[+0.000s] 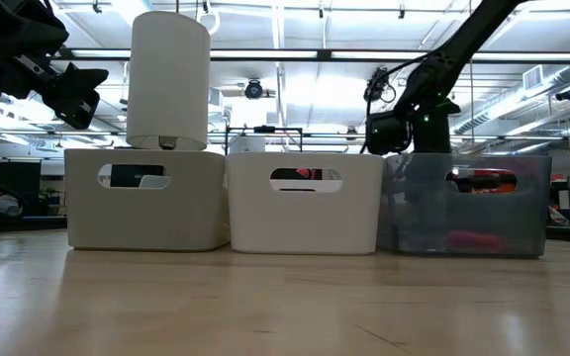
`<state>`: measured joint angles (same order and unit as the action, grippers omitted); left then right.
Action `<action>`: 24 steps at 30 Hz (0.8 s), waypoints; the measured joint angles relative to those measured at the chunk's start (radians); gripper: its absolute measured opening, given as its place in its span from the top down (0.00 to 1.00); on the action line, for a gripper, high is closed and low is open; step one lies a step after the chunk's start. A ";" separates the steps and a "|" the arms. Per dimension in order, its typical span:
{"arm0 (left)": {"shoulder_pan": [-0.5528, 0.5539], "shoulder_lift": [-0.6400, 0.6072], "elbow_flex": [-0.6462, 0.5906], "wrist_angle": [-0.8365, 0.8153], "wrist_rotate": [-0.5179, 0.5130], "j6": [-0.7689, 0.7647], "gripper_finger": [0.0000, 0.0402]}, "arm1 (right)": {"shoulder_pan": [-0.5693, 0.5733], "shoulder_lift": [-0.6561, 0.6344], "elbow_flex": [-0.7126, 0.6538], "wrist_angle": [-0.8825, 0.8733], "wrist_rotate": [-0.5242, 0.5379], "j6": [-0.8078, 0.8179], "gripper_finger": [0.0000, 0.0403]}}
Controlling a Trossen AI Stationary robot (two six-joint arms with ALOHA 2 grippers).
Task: Pick & Place Markers
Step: Put the green pen into the black bin
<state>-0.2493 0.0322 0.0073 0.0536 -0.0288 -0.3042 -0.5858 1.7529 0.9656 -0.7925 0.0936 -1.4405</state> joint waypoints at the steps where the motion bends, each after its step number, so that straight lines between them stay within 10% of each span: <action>1: 0.000 0.000 0.000 0.000 0.000 0.000 0.38 | 0.000 0.001 0.001 0.000 0.000 -0.002 0.62; 15: 0.000 0.000 0.000 0.000 0.000 0.000 0.38 | -0.003 0.001 0.001 0.004 -0.044 0.097 0.96; 24: 0.000 0.000 0.000 0.000 0.000 0.000 0.38 | -0.023 -0.020 -0.004 -0.010 -0.079 0.414 0.94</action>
<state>-0.2490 0.0325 0.0073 0.0536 -0.0288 -0.3038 -0.6090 1.7327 0.9618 -0.8023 0.0142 -1.0270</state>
